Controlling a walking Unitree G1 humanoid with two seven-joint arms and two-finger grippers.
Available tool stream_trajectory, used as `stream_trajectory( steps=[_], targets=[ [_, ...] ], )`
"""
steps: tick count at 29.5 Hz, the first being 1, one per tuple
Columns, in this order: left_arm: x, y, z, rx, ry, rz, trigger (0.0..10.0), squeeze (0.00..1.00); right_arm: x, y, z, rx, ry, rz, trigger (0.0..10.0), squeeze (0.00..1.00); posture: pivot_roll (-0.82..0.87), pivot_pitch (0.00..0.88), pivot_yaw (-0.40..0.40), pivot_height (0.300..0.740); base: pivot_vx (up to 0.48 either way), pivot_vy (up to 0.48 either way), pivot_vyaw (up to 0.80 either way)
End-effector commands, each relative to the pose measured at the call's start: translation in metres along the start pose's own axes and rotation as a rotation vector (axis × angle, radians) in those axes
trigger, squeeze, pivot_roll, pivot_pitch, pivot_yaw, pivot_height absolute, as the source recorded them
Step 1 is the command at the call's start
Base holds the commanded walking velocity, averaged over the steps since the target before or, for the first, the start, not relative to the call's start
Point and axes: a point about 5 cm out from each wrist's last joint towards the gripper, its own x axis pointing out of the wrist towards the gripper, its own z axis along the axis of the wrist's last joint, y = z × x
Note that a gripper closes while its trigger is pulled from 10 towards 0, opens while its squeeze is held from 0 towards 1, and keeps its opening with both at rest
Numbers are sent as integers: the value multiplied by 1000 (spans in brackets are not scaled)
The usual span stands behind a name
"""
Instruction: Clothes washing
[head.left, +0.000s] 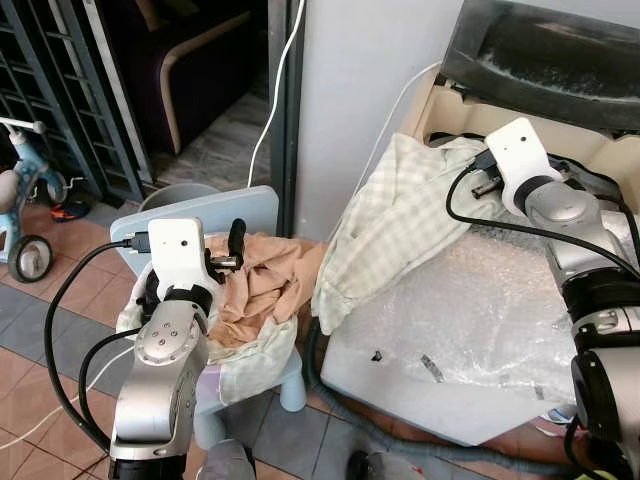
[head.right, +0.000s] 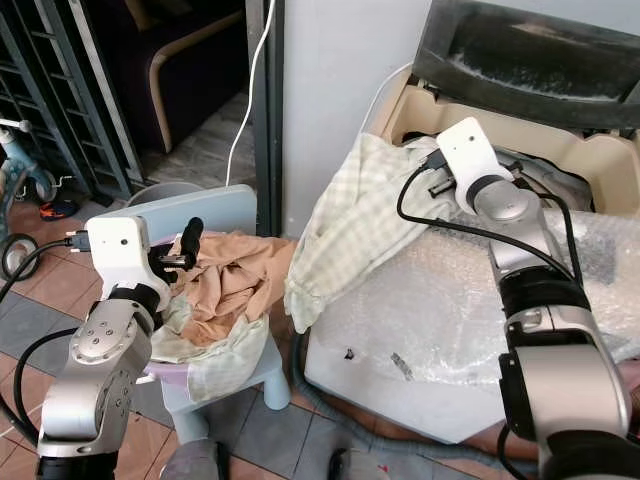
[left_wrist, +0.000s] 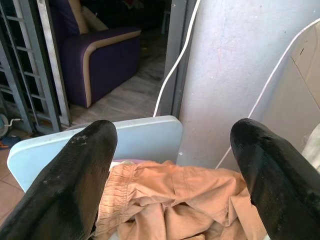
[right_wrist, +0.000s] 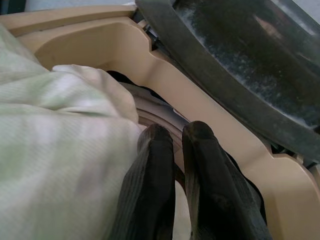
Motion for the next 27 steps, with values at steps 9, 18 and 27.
stream_trajectory(
  steps=[9,18,27],
  targets=[
    [-1,-1,4,0,-13,-12,10000,0,-13,-84,31,314,-166,-462,0,0,78,51,-47,740,0,0,0],
    [-2,1,4,-2,-14,7,10000,0,-7,-26,32,273,-299,-138,10000,1000,79,48,-51,740,0,0,0],
    [-1,5,8,-13,-56,23,10000,0,-41,49,46,69,-566,262,10000,1000,69,36,-48,740,0,0,0]
  ],
)
